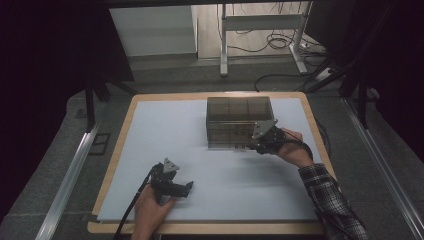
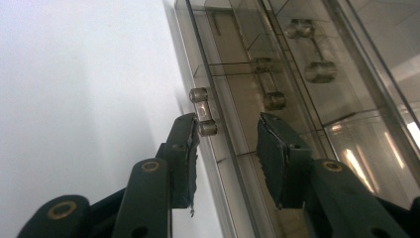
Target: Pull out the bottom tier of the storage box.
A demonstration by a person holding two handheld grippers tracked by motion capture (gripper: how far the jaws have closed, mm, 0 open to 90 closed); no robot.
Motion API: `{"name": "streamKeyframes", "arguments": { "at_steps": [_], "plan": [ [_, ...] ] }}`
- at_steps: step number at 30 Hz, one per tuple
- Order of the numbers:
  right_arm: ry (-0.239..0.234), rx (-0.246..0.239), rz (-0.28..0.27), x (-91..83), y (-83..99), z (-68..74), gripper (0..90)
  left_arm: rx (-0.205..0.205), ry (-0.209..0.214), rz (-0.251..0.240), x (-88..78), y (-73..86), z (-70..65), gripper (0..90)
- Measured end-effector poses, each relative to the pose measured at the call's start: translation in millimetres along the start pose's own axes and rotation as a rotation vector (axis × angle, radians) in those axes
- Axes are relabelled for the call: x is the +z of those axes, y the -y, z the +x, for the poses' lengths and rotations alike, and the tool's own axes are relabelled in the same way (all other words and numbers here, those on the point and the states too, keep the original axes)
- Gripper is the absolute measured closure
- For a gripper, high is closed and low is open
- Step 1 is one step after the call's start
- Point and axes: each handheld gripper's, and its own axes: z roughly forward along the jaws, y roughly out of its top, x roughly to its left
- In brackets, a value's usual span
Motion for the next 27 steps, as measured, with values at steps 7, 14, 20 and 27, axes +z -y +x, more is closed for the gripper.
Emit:
{"name": "streamKeyframes", "arguments": {
  "at_steps": [7, 14, 20, 27],
  "plan": [
    [-0.088, 0.033, 0.02, 0.6, 8.8, -18.7, 67.8, 0.0, 0.0, 0.0, 0.0, 0.0, 0.0, 0.0],
    [-0.149, 0.037, 0.058, 8.8, 19.3, -31.6, 72.9, -0.001, 0.0, 0.0, 0.0, 0.0, 0.0, 0.0],
    [-0.186, 0.03, 0.084, 17.5, 25.7, -37.2, 76.0, -0.001, 0.0, 0.0, 0.0, 0.0, 0.0, 0.0],
    [-0.232, 0.006, 0.11, 25.8, 30.1, -39.6, 79.7, 0.0, 0.0, 0.0, 0.0, 0.0, 0.0, 0.0]
  ]
}}
